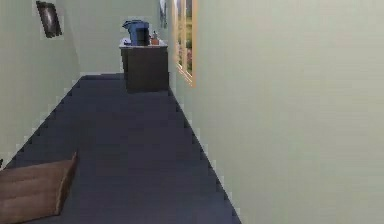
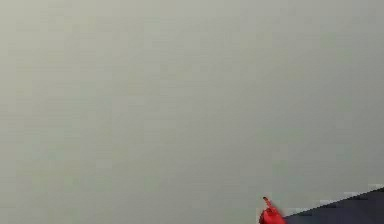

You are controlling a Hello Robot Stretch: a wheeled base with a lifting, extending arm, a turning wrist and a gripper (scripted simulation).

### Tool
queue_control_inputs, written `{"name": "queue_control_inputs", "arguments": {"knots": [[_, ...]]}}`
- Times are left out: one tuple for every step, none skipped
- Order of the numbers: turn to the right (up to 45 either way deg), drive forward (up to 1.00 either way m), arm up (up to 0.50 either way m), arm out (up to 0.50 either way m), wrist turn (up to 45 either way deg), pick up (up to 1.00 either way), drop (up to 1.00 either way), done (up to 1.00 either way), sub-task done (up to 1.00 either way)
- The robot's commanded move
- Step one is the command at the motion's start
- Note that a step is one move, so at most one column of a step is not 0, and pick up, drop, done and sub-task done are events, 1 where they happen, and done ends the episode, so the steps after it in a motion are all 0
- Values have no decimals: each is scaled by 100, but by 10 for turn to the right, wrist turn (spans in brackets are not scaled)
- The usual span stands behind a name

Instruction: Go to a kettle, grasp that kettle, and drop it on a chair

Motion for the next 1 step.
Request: {"name": "queue_control_inputs", "arguments": {"knots": [[-210,0,0,0,0,0,0,0,0]]}}
